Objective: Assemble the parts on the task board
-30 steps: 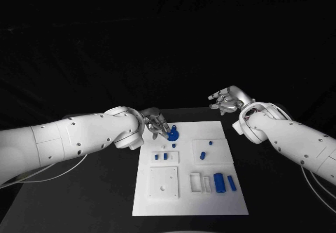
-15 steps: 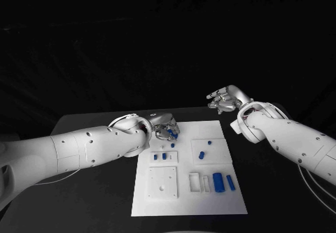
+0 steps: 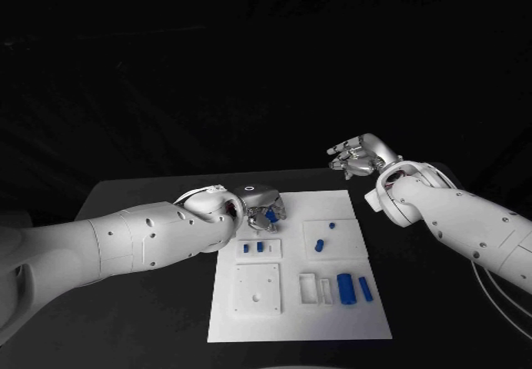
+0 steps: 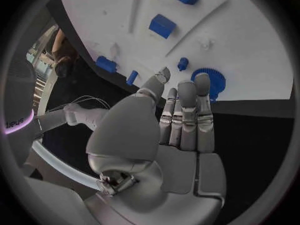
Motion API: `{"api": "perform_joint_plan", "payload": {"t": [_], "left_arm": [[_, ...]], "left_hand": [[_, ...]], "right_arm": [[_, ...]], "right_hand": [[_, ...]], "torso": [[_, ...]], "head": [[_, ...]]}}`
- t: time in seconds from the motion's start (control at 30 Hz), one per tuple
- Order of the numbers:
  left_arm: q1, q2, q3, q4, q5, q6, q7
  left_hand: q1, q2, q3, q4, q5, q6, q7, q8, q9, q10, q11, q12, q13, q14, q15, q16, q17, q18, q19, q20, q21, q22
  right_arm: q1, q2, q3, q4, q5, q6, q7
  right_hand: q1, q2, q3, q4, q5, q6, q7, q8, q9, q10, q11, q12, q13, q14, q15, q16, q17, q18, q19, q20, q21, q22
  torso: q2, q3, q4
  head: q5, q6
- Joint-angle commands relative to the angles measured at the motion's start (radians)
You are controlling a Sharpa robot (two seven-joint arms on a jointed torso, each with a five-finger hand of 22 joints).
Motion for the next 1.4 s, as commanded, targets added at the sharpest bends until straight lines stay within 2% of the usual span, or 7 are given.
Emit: {"api": "perform_joint_plan", "payload": {"t": [0.03,0.47,0.73,0.8,0.83,0.87,1.4], "left_arm": [[-0.003,0.001,0.001,0.002,-0.068,0.056,0.007],[-0.015,0.003,0.001,-0.011,-0.079,0.043,-0.003],[-0.018,0.004,0.001,-0.02,-0.08,0.045,-0.011],[-0.02,0.005,0.001,-0.023,-0.078,0.044,-0.013],[-0.021,0.006,0.001,-0.023,-0.077,0.044,-0.014],[-0.022,0.007,0.001,-0.025,-0.077,0.045,-0.016],[-0.032,0.018,0.001,-0.045,-0.061,0.05,-0.025]], "left_hand": [[-0.007,-0.004,0.001,0.011,0.008,0.0,0.004,-0.001,-0.001,0.0,0.003,-0.004,-0.001,-0.002,-0.002,0.007,-0.005,0.01,0.007,-0.001,-0.006,0.016],[-0.01,-0.003,0.033,0.025,0.012,0.006,0.01,-0.002,-0.001,0.013,0.006,-0.004,-0.001,0.0,0.006,0.023,-0.023,0.019,0.016,0.005,-0.006,0.019],[-0.018,0.007,0.101,0.016,0.017,0.014,0.016,-0.002,-0.002,0.028,0.006,-0.005,-0.002,0.004,0.008,0.038,-0.026,0.027,0.013,0.006,0.02,0.022],[-0.024,0.027,0.121,0.026,0.008,0.017,0.018,-0.002,-0.002,0.029,0.006,-0.005,-0.002,0.004,0.01,0.038,-0.027,0.028,0.011,0.006,0.025,0.022],[-0.018,0.04,0.139,0.027,-0.04,0.015,0.019,-0.002,-0.002,0.027,0.007,-0.005,-0.002,0.004,0.01,0.039,-0.028,0.029,0.01,0.007,0.027,0.022],[-0.028,0.029,0.171,0.032,-0.052,0.013,0.02,0.0,-0.001,0.025,0.009,-0.004,-0.001,0.005,0.011,0.04,-0.029,0.031,0.008,0.009,0.035,0.022],[-0.023,0.02,0.226,0.077,-0.071,0.008,0.02,-0.002,-0.002,0.032,0.006,-0.005,-0.002,0.009,0.011,0.044,-0.033,0.035,0.002,0.01,0.059,0.02]], "right_arm": [[0.0,0.0,0.0,0.004,0.01,-0.01,0.018],[0.0,-0.001,0.0,0.009,0.014,-0.021,0.02],[0.0,-0.001,0.0,0.011,0.015,-0.02,0.02],[0.0,-0.001,0.0,0.012,0.015,-0.02,0.02],[0.0,-0.001,0.0,0.012,0.015,-0.02,0.02],[0.0,-0.001,0.0,0.012,0.015,-0.02,0.02],[0.0,-0.001,0.0,0.016,0.015,-0.015,0.019]], "right_hand": [[0.002,0.003,-0.007,0.0,-0.003,0.0,0.007,-0.001,0.0,0.013,0.003,-0.016,-0.014,-0.009,0.001,0.0,-0.004,0.02,0.014,0.005,-0.001,-0.004],[0.002,0.002,-0.007,0.001,-0.001,-0.008,0.009,-0.002,0.0,0.014,0.009,-0.037,-0.031,-0.012,0.004,0.002,-0.008,0.022,0.012,0.007,-0.001,-0.007],[0.002,0.002,-0.007,0.001,0.0,-0.008,0.009,-0.002,0.0,0.014,0.009,-0.037,-0.031,-0.012,0.004,0.002,-0.008,0.022,0.012,0.007,-0.001,-0.007],[0.002,0.002,-0.007,0.001,0.002,-0.008,0.01,-0.001,0.0,0.017,0.009,-0.043,-0.036,-0.012,0.004,0.003,-0.009,0.023,0.012,0.008,0.0,-0.007],[0.002,0.002,-0.007,0.001,0.002,-0.008,0.01,-0.001,0.0,0.017,0.009,-0.043,-0.036,-0.012,0.004,0.003,-0.009,0.023,0.012,0.008,0.0,-0.007],[0.002,0.002,-0.007,0.001,0.003,-0.008,0.01,-0.001,0.0,0.017,0.009,-0.044,-0.036,-0.012,0.004,0.003,-0.01,0.023,0.012,0.008,-0.001,-0.008],[0.001,0.001,-0.005,0.001,0.008,-0.008,0.01,-0.001,0.0,0.018,0.01,-0.047,-0.038,-0.015,0.005,0.002,-0.012,0.024,0.014,0.008,0.0,-0.008]], "torso": [[-0.001,0.0004,0.0007],[-0.002,0.0008,0.001],[-0.001,0.0004,0.0003],[-0.001,-0.0001,0.0004],[-0.001,-0.0001,0.0002],[0.0,-0.0006,0.0],[-0.001,0.0007,0.0004]], "head": [[-0.002,-0.002],[-0.003,-0.006],[-0.002,-0.004],[-0.004,-0.004],[-0.004,-0.004],[-0.004,-0.003],[-0.005,-0.006]]}}
